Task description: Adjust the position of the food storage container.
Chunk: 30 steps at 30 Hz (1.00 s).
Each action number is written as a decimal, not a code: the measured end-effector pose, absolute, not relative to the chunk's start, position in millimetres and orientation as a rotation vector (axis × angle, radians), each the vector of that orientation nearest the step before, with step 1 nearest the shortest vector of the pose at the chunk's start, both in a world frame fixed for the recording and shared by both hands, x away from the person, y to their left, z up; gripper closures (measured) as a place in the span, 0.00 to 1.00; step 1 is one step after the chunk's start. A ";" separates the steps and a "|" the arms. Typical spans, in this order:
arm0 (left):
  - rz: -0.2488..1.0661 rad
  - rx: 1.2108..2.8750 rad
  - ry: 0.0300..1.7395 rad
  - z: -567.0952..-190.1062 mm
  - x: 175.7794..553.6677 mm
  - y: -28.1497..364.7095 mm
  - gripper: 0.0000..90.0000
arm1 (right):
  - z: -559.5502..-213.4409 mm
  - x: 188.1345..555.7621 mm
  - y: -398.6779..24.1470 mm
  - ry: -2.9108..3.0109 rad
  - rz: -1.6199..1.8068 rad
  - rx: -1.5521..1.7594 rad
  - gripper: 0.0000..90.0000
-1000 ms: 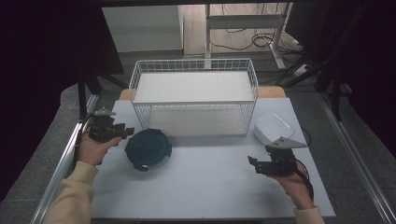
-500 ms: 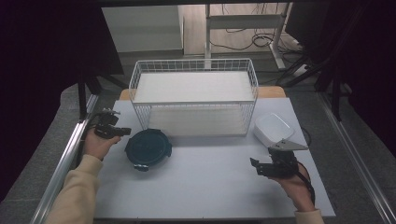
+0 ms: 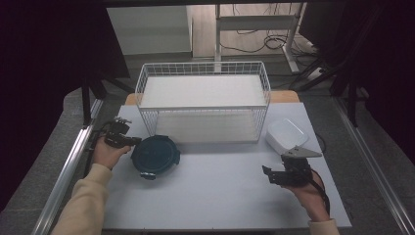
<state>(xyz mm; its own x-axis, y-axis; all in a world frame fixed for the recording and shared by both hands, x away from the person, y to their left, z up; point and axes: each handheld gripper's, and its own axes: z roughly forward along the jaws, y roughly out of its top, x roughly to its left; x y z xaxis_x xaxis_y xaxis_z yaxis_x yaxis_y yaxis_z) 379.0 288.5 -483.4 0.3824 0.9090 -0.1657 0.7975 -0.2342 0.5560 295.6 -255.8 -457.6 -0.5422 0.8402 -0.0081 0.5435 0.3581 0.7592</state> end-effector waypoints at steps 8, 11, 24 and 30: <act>0.283 2.091 1.469 -482.5 374.7 284.7 1.00 | -458.9 296.1 -253.6 2.235 1.009 1.208 0.21; 0.283 2.098 1.462 -482.3 372.0 282.5 1.00 | -458.3 295.4 -252.1 2.236 1.008 1.201 0.21; 0.273 2.128 1.408 -481.9 359.2 261.7 1.00 | -459.1 295.8 -249.5 2.239 0.996 1.200 0.21; 0.281 2.132 1.391 -481.9 352.9 251.3 1.00 | -459.7 296.4 -249.8 2.240 0.993 1.205 0.21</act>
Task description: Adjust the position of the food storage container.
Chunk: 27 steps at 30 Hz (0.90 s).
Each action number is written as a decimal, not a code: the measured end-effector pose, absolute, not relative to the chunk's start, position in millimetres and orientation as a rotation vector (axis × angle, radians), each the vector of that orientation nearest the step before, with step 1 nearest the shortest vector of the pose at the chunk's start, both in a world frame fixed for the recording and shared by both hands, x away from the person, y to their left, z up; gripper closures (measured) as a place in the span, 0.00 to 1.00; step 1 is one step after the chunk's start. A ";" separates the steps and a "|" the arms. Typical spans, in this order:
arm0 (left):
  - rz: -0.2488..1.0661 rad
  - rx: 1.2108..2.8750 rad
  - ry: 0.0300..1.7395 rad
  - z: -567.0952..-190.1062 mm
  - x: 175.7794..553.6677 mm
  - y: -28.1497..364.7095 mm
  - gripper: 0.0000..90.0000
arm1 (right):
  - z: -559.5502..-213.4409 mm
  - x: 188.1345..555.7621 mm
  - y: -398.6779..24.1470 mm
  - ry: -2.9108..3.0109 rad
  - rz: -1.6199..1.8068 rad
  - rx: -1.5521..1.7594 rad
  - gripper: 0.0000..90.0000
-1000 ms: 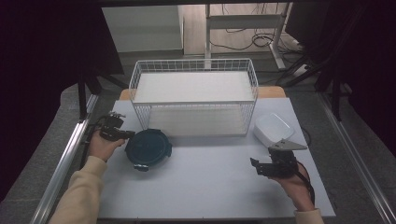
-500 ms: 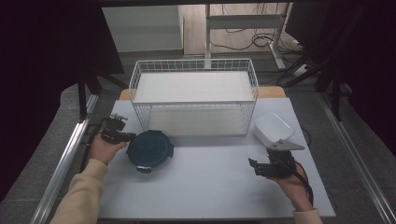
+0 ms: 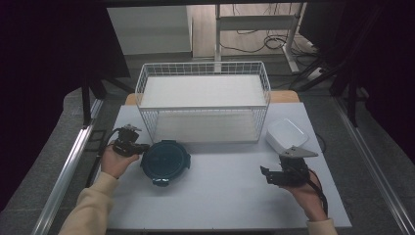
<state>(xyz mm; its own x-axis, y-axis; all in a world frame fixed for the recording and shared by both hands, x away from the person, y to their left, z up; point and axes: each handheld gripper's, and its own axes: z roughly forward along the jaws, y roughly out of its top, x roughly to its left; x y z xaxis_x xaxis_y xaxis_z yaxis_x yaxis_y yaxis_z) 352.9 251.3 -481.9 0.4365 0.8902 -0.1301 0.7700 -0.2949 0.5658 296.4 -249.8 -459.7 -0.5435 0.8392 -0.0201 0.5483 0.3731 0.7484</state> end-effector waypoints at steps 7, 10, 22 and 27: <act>0.233 2.129 1.361 -482.4 348.1 240.1 1.00 | -458.6 296.4 -248.3 2.240 0.994 1.198 0.21; 0.187 2.134 1.325 -482.7 345.5 229.9 1.00 | -458.1 296.8 -247.8 2.238 0.996 1.197 0.21; 0.116 2.156 1.239 -482.9 340.6 197.8 1.00 | -457.3 296.2 -249.0 2.237 0.993 1.201 0.21; 0.075 2.147 1.217 -483.9 335.7 190.4 1.00 | -456.7 295.9 -249.3 2.235 0.992 1.202 0.21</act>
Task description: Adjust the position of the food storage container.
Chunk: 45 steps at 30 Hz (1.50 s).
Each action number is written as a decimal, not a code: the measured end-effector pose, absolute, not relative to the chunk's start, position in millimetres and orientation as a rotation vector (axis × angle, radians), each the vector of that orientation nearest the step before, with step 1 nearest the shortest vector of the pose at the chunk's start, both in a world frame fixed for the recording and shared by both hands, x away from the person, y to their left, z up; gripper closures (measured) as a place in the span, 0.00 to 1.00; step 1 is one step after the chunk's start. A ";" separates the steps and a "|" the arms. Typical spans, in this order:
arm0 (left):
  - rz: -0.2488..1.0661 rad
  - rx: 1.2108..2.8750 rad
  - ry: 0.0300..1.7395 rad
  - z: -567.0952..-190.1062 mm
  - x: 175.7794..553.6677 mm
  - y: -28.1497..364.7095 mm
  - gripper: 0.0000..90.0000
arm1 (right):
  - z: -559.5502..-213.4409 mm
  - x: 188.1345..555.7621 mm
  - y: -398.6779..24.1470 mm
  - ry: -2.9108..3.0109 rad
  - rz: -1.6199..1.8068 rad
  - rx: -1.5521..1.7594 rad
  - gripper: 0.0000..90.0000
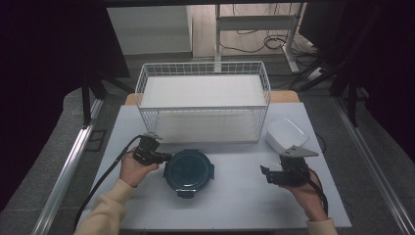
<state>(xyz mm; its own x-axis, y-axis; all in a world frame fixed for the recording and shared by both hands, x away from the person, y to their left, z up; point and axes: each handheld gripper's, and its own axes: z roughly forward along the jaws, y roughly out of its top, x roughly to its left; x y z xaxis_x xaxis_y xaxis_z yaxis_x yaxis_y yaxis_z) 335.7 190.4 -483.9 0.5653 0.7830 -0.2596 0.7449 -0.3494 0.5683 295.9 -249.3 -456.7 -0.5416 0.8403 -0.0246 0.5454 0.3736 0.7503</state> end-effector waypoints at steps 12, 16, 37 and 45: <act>0.039 2.149 1.182 -484.3 323.5 169.4 1.00 | -458.2 296.5 -246.6 2.246 0.986 1.199 0.21; 0.026 2.142 1.188 -484.1 320.0 160.9 1.00 | -458.9 296.9 -246.4 2.250 0.984 1.198 0.21; -0.086 2.027 1.148 -487.2 312.6 152.6 1.00 | -452.6 292.3 -240.0 2.232 1.017 1.156 0.22; 0.083 1.956 1.132 -461.2 299.7 174.6 0.93 | -445.1 289.2 -240.8 2.208 1.106 1.144 0.22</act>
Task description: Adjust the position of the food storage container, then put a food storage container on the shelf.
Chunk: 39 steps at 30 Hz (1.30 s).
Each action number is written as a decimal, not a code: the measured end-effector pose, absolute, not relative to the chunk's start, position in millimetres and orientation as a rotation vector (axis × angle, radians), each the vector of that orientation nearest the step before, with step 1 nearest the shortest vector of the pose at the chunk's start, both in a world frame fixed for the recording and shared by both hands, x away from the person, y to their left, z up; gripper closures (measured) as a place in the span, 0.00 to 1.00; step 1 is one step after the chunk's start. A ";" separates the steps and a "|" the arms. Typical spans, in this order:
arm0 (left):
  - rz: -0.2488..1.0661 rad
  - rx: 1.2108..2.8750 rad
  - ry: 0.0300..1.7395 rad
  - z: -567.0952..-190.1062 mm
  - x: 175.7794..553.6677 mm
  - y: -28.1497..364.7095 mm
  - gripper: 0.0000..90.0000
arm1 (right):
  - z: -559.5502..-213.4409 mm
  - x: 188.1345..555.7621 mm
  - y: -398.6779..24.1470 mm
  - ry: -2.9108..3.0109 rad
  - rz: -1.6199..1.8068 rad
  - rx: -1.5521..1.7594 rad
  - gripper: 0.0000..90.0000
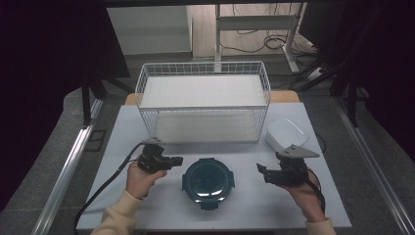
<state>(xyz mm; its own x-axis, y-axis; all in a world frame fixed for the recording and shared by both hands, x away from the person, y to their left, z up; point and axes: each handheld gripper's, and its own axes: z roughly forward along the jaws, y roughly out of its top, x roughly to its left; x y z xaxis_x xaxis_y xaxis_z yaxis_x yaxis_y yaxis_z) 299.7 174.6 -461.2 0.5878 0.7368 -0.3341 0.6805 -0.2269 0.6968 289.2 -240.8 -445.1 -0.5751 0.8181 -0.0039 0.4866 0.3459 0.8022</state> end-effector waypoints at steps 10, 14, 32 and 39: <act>0.194 1.954 1.213 -448.4 271.5 203.2 0.31 | -441.9 283.6 -232.8 2.221 1.138 1.129 0.22; 0.187 1.944 1.238 -451.0 272.5 211.3 0.25 | -439.8 284.1 -228.5 2.222 1.142 1.107 0.22; 0.096 1.889 1.224 -453.7 266.2 208.4 0.17 | -438.9 288.4 -218.5 2.255 1.225 1.170 0.21; 0.031 1.895 1.220 -466.2 267.2 198.6 0.17 | -447.8 295.6 -203.4 2.342 1.253 1.185 0.19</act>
